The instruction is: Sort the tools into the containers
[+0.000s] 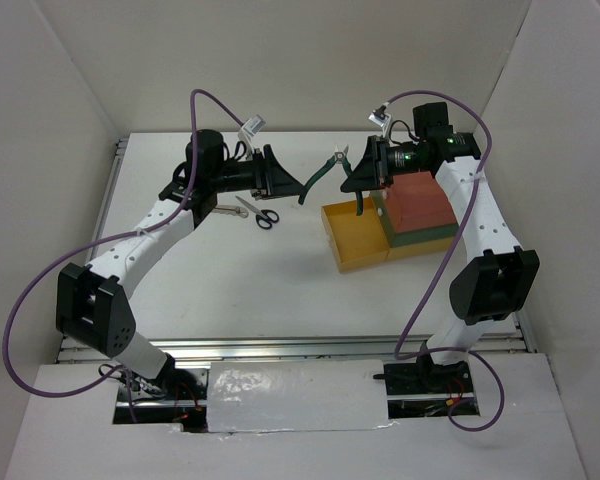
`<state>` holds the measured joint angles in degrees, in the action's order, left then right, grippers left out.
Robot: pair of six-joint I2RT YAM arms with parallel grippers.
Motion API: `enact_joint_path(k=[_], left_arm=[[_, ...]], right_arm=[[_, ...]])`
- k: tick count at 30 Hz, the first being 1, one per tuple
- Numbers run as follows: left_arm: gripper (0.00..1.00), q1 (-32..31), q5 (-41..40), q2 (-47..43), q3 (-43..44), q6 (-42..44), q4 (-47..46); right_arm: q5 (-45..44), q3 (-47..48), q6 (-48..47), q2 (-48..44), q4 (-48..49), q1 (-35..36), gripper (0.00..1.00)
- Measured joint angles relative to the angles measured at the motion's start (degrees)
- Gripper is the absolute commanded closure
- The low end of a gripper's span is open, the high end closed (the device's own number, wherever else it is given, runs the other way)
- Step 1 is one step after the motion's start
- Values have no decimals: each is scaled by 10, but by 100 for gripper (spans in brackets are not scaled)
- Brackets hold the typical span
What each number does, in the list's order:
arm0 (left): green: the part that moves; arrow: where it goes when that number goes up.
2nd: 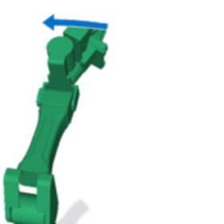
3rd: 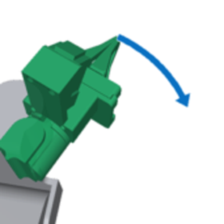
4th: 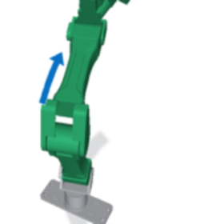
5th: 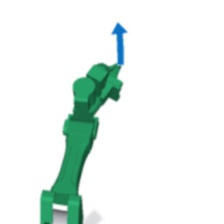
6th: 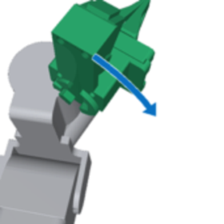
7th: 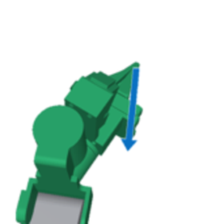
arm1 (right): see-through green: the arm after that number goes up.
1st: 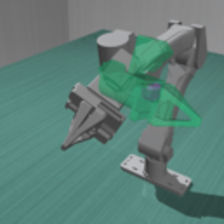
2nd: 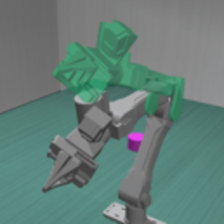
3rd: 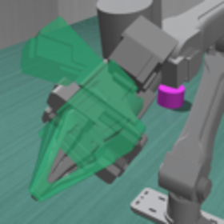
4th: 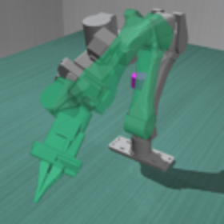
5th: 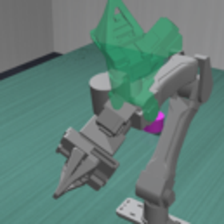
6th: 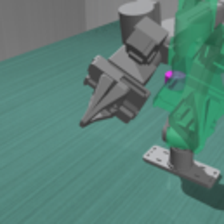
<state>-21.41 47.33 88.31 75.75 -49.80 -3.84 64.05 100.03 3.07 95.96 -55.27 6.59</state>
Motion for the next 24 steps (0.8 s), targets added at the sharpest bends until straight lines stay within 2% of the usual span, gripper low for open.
enact_joint_path(k=[6,15,22,24], left_arm=[[47,-12,-2,-1,5,14,3],[48,-23,-25,-1,14,60,37],[72,-25,-35,-1,15,76,55],[82,-26,-34,-1,15,77,54]], right_arm=[[7,0,0,0,-1,-1,100],[26,-1,-2,0,-1,-1,100],[26,-2,-6,0,-1,-1,100],[25,-2,-5,0,-2,-1,86]])
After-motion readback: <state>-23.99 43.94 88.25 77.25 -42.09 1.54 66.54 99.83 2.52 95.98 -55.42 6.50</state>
